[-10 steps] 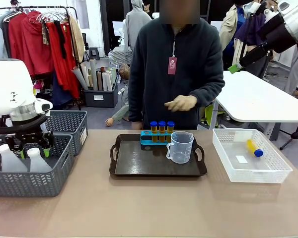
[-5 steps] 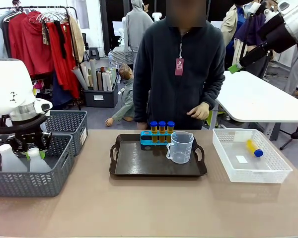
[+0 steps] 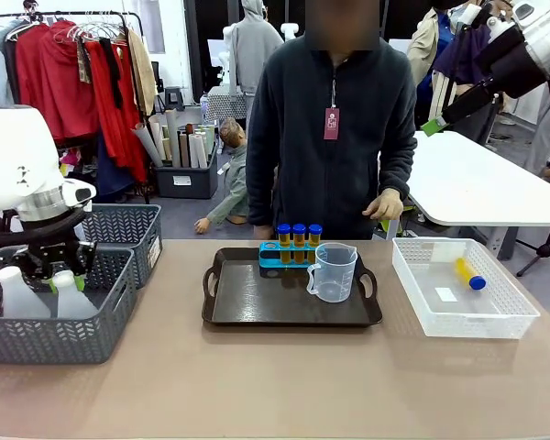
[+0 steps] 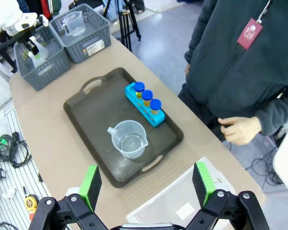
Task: Prepare the laboratory tools.
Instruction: Pick up one Small flask and place it on the Handle tray.
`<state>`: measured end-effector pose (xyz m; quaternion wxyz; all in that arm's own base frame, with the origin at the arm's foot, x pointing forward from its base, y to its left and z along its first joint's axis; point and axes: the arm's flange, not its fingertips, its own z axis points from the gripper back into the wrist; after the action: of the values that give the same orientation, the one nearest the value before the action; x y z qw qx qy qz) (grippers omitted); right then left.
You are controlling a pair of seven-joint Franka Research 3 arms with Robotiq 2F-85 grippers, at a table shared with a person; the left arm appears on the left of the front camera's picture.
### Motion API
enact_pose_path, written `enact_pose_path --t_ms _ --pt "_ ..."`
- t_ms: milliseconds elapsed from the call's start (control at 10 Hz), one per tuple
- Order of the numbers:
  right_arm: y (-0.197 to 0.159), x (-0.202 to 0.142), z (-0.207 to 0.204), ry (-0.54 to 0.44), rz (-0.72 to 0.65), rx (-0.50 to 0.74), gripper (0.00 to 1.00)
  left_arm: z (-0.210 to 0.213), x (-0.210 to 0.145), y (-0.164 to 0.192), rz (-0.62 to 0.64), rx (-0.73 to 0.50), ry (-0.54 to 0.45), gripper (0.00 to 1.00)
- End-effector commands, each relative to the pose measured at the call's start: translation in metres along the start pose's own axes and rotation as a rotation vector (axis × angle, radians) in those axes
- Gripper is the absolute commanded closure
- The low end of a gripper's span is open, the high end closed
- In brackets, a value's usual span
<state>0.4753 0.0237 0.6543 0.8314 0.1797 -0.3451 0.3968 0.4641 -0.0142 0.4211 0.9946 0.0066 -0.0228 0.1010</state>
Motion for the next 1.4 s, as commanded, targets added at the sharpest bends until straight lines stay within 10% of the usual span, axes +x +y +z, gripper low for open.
enact_pose_path --t_ms 0,1300 --pt "0.0 0.001 0.002 -0.015 0.0 0.013 0.0 0.034 -0.007 0.0 -0.022 -0.035 -0.028 1.0" --pt "0.0 0.001 0.002 -0.015 0.0 0.013 0.0 0.306 -0.046 -0.066 -0.367 0.046 -0.29 1.0"
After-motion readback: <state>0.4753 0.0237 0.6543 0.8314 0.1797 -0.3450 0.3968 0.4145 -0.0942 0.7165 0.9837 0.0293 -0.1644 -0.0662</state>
